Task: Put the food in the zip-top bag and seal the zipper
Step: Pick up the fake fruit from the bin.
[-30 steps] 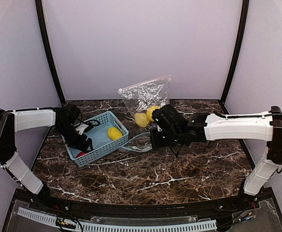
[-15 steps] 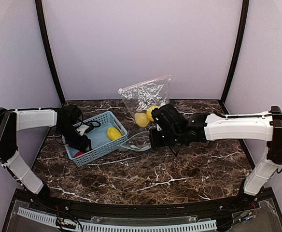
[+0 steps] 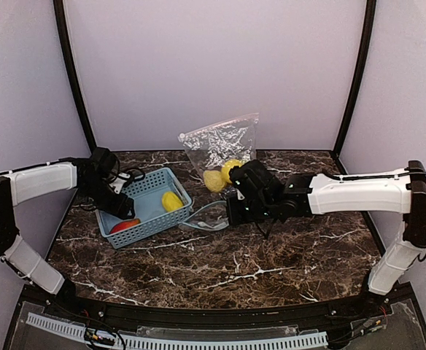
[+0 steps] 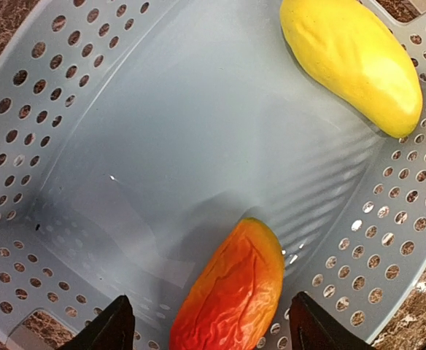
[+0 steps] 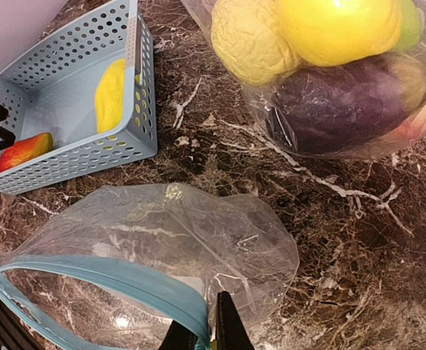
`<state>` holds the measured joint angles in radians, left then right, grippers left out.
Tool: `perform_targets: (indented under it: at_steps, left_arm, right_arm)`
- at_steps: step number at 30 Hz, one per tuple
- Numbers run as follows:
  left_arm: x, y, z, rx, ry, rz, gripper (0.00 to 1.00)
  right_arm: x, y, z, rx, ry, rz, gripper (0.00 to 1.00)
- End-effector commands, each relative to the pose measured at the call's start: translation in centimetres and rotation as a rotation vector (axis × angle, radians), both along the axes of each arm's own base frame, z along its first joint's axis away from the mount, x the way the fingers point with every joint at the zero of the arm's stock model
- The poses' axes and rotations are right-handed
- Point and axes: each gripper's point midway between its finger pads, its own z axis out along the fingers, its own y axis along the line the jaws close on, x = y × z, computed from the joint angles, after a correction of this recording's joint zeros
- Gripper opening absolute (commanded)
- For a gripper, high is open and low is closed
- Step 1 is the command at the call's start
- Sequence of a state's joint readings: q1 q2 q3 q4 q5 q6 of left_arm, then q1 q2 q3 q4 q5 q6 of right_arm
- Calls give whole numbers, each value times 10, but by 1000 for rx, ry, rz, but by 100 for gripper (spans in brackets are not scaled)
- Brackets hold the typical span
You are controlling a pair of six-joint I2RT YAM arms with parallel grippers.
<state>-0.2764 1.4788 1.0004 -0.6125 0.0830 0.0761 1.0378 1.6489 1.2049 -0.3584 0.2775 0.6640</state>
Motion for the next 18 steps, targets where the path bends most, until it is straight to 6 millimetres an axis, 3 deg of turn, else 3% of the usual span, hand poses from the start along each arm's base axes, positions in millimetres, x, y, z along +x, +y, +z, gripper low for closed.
perform_targets:
  at_steps: [1, 14, 18]
  left_arm:
    - [-22, -8, -10, -48, 147, -35, 76]
    - [-32, 6, -41, 40, 242, -10, 83]
    - [-35, 5, -48, 31, 259, -10, 77]
  right_arm:
    - [2, -1, 15, 47, -20, -8, 0]
    - [2, -1, 13, 54, -19, -10, 0]
    - [3, 0, 14, 57, -21, -7, 0]
